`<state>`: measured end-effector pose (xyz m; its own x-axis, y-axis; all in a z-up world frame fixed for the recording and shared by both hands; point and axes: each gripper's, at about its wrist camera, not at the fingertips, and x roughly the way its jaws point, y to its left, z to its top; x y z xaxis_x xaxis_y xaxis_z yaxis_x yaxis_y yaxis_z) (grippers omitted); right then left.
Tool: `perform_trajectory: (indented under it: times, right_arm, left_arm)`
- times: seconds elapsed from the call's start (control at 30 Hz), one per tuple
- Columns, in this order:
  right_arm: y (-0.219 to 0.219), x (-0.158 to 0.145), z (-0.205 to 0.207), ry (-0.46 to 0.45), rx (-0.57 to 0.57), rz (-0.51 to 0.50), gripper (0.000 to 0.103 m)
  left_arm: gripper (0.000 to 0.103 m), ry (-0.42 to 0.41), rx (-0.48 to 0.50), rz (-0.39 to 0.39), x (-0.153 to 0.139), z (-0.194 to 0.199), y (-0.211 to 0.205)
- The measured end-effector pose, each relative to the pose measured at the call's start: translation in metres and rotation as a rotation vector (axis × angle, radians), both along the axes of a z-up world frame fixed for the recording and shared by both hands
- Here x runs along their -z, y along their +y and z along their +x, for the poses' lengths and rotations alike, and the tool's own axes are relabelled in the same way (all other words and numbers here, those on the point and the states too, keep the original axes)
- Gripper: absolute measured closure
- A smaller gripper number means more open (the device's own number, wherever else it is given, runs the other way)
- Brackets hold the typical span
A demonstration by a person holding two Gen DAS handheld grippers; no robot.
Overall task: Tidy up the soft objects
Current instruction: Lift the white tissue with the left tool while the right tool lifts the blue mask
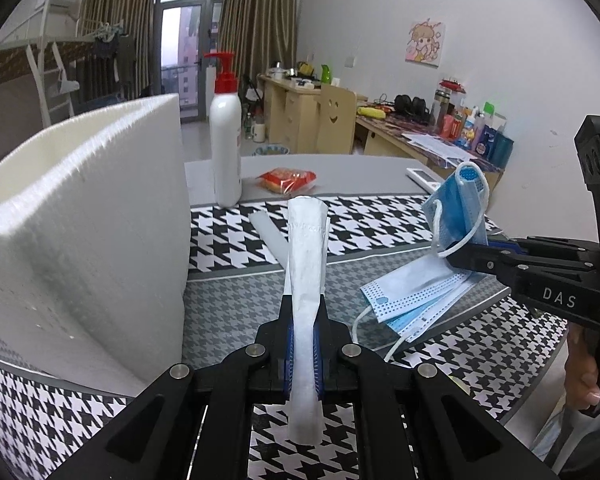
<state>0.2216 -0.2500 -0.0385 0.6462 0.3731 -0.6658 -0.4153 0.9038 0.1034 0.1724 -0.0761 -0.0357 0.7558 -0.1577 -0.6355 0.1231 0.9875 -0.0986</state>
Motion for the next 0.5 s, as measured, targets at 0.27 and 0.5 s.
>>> perform_trajectory:
  times: [0.27, 0.5]
  right_arm:
    - [-0.003, -0.013, -0.010, -0.036, 0.021, 0.023, 0.084]
    - [-0.005, -0.023, -0.016, -0.062, 0.040, 0.049, 0.084]
  left_arm:
    - [0.095, -0.035, 0.018, 0.013, -0.013, -0.005, -0.001]
    - [0.095, -0.065, 0.031, 0.025, -0.024, -0.010, -0.001]
